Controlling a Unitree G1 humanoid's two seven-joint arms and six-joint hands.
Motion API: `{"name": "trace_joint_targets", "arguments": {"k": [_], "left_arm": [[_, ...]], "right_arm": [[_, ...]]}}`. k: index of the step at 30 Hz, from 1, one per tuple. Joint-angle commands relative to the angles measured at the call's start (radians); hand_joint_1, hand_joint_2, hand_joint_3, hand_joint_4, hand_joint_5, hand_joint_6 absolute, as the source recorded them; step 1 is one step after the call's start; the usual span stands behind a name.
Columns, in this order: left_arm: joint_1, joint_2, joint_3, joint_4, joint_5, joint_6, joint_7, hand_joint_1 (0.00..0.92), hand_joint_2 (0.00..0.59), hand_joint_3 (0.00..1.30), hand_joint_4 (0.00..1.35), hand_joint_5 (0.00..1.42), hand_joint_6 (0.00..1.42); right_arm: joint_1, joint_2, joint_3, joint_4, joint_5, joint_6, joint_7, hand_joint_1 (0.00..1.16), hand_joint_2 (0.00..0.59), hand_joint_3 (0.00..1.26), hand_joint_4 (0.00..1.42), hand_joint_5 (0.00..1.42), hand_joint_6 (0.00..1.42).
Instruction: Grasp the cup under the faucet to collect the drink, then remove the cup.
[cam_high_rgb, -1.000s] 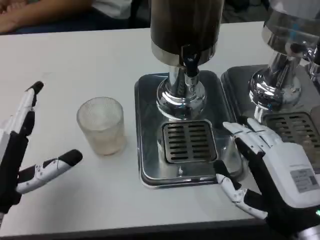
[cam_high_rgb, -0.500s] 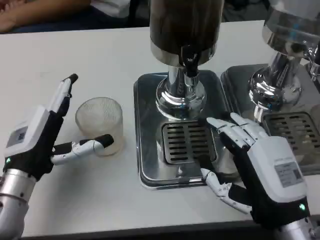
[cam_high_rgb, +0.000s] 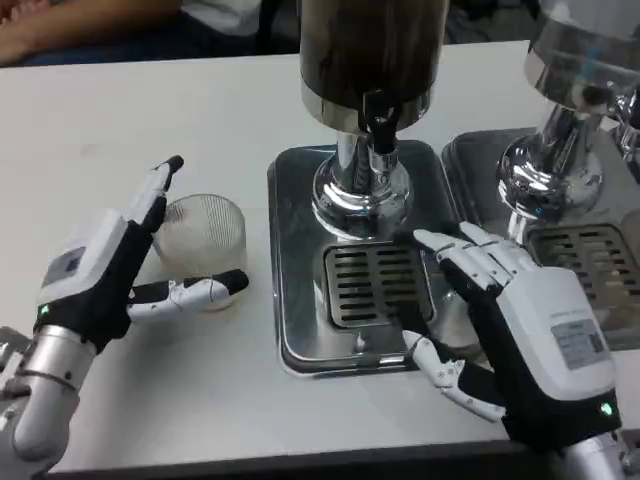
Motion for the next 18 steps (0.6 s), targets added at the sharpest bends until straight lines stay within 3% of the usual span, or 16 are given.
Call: {"name": "trace_joint_targets", "arguments": {"k": [1,14,18], "left_arm": [[-0.032,-0.014,0.002,0.027,-0.043,0.004,-0.049,0.296,0.033,0.04,0.05,0.31,0.32],[-0.060,-0.076,0.037,0.058,-0.198,0.005,-0.245,0.319,0.039,0.10,0.11,0.38,0.37],[-0.068,-0.084,0.030,0.056,-0.196,0.017,-0.255,0.368,0.049,0.14,0.15,0.42,0.41]], "right_arm": [[-0.009,-0.012,-0.005,-0.017,0.020,-0.007,0.004,0.33,0.478,0.28,0.29,0.19,0.23],[0.009,-0.017,-0.021,-0.050,0.055,0.004,0.028,0.33,0.477,0.29,0.31,0.21,0.23],[0.015,-0.015,-0.023,-0.057,0.058,0.005,0.028,0.34,0.473,0.29,0.31,0.21,0.23]]}}
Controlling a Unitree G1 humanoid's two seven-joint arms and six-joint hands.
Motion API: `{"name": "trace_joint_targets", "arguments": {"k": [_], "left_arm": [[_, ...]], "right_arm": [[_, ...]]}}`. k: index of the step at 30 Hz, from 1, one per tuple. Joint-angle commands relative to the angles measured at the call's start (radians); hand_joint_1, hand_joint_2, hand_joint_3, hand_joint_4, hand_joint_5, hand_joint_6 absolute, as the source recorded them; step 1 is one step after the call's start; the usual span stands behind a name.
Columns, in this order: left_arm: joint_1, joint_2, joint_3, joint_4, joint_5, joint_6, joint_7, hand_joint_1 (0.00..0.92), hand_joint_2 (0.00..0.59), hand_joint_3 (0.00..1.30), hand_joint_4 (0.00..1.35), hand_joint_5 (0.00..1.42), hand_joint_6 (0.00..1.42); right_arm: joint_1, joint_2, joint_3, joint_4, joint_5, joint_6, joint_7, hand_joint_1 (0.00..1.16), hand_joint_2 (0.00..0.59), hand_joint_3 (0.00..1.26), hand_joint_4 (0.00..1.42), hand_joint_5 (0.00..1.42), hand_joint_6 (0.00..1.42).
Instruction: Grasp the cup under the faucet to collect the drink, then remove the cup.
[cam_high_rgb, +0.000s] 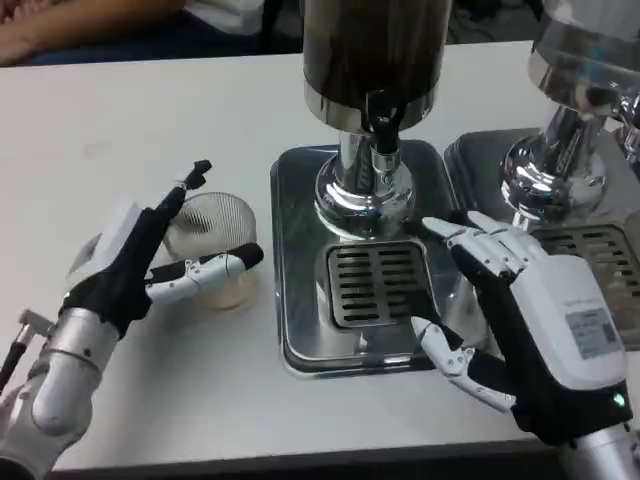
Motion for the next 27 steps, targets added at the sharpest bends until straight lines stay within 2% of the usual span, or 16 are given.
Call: {"name": "trace_joint_targets", "arguments": {"k": [1,4,11,15,24,27], "left_arm": [[-0.019,-0.009,-0.018,0.010,0.015,0.019,-0.021,0.372,0.050,0.14,0.15,0.42,0.41],[-0.025,-0.004,-0.031,0.007,0.033,0.026,-0.008,0.403,0.043,0.16,0.16,0.44,0.43],[-0.028,0.031,-0.085,0.006,0.095,0.041,0.057,0.405,0.039,0.13,0.15,0.43,0.42],[-0.021,0.047,-0.106,0.011,0.115,0.045,0.092,0.446,0.048,0.14,0.16,0.45,0.44],[-0.007,0.037,-0.105,0.017,0.105,0.037,0.136,0.506,0.073,0.28,0.32,0.64,0.74],[0.003,0.024,-0.088,0.016,0.083,0.028,0.154,0.512,0.082,0.37,0.43,0.76,0.92]], "right_arm": [[0.011,-0.003,-0.009,-0.017,0.009,0.005,0.006,0.34,0.473,0.29,0.31,0.21,0.23],[0.008,-0.003,-0.010,-0.012,0.014,0.001,0.006,0.34,0.471,0.29,0.31,0.21,0.24],[-0.015,0.000,-0.009,0.015,0.031,-0.006,0.007,0.35,0.470,0.29,0.32,0.21,0.26],[-0.035,0.002,-0.006,0.042,0.046,-0.011,0.007,0.35,0.470,0.29,0.32,0.21,0.26],[-0.061,-0.006,-0.007,0.065,0.064,-0.024,0.009,0.35,0.470,0.29,0.32,0.21,0.27],[-0.048,-0.008,-0.010,0.050,0.068,-0.022,0.011,0.35,0.470,0.29,0.32,0.21,0.27]]}}
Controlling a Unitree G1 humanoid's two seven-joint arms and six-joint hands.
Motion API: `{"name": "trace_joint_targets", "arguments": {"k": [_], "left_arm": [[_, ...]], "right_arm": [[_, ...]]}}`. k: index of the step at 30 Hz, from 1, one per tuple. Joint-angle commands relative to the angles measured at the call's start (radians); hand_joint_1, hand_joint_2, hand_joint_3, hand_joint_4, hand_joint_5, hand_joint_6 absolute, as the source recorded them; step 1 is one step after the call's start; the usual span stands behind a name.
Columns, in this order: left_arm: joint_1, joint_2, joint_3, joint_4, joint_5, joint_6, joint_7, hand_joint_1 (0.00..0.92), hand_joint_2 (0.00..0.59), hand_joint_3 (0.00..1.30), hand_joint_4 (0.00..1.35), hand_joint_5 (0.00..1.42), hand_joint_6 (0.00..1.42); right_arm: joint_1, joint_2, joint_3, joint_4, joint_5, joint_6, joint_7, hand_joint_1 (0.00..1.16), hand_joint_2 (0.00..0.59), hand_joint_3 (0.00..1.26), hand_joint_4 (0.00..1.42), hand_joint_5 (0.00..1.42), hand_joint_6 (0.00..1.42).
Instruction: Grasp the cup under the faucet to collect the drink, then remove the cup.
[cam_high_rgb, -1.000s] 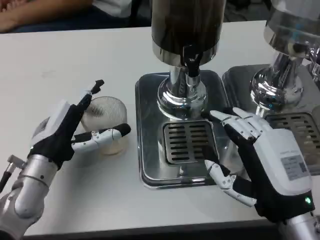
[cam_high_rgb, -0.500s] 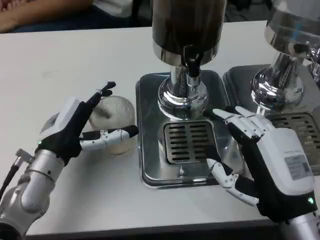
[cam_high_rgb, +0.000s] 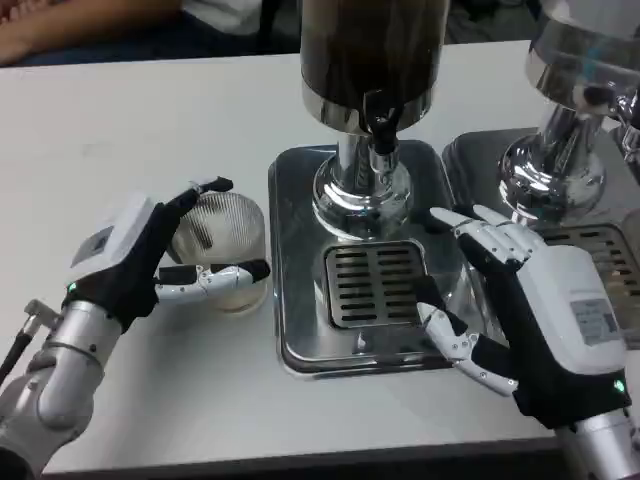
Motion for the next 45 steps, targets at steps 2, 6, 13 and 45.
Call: {"name": "trace_joint_targets", "arguments": {"k": [2,6,13,45], "left_arm": [[0.032,-0.015,0.021,0.012,-0.013,-0.004,0.031,0.512,0.085,0.42,0.48,0.81,0.98],[0.038,-0.021,0.032,0.006,-0.016,-0.015,0.069,0.512,0.082,0.49,0.56,0.90,1.10],[0.039,-0.015,0.036,-0.006,-0.007,-0.031,0.139,0.525,0.063,0.59,0.67,0.97,1.20],[-0.058,-0.051,-0.047,-0.101,0.108,-0.137,0.135,0.525,0.048,0.62,0.71,0.99,1.23]], "right_arm": [[0.018,-0.010,-0.011,-0.033,0.012,-0.009,0.010,0.35,0.470,0.29,0.32,0.21,0.27],[0.024,-0.012,-0.015,-0.042,0.021,-0.007,0.017,0.35,0.470,0.29,0.32,0.21,0.26],[0.026,-0.016,-0.019,-0.052,0.034,-0.011,0.029,0.36,0.470,0.29,0.32,0.21,0.25],[0.054,0.007,-0.030,-0.073,0.040,-0.019,0.015,0.36,0.470,0.29,0.32,0.22,0.23]]}}
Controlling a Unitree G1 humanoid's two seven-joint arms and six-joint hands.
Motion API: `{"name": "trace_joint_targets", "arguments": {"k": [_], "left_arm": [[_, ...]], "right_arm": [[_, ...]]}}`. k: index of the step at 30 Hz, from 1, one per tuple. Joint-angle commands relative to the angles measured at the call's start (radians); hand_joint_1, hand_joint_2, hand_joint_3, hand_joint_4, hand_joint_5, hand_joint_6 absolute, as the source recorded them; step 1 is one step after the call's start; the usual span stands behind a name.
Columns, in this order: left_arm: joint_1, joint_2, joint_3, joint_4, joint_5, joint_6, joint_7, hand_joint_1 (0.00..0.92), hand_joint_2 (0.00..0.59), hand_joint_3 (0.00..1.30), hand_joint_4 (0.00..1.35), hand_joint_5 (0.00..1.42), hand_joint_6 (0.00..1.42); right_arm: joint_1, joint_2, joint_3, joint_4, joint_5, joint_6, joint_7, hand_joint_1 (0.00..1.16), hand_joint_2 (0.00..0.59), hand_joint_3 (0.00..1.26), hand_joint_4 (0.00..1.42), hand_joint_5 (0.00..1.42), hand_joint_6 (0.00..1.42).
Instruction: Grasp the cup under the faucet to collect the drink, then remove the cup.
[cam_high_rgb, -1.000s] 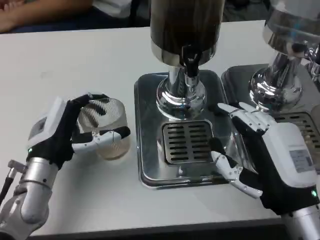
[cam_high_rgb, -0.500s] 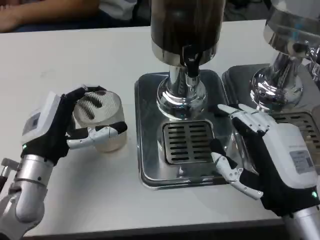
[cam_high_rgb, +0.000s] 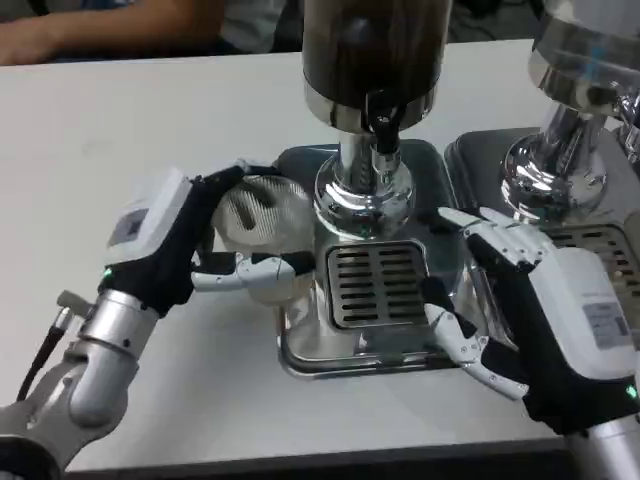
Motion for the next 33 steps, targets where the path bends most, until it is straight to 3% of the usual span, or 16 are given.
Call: {"name": "trace_joint_targets", "arguments": {"k": [1,20,33], "left_arm": [[-0.057,-0.017,-0.022,-0.019,0.018,-0.019,-0.015,0.525,0.048,0.62,0.71,0.99,1.23],[-0.158,-0.090,-0.087,0.031,0.051,0.085,-0.092,0.515,0.046,0.63,0.71,0.99,1.23],[-0.175,-0.112,-0.112,0.048,0.070,0.109,-0.088,0.475,0.049,0.61,0.69,0.95,1.18]], "right_arm": [[0.015,0.012,-0.013,-0.024,0.010,-0.008,-0.008,0.36,0.470,0.29,0.32,0.22,0.23],[0.027,0.042,-0.029,-0.029,0.043,-0.039,-0.013,0.38,0.476,0.30,0.35,0.25,0.26],[0.041,0.060,-0.037,-0.027,0.040,-0.042,-0.019,0.39,0.476,0.30,0.35,0.25,0.26]]}}
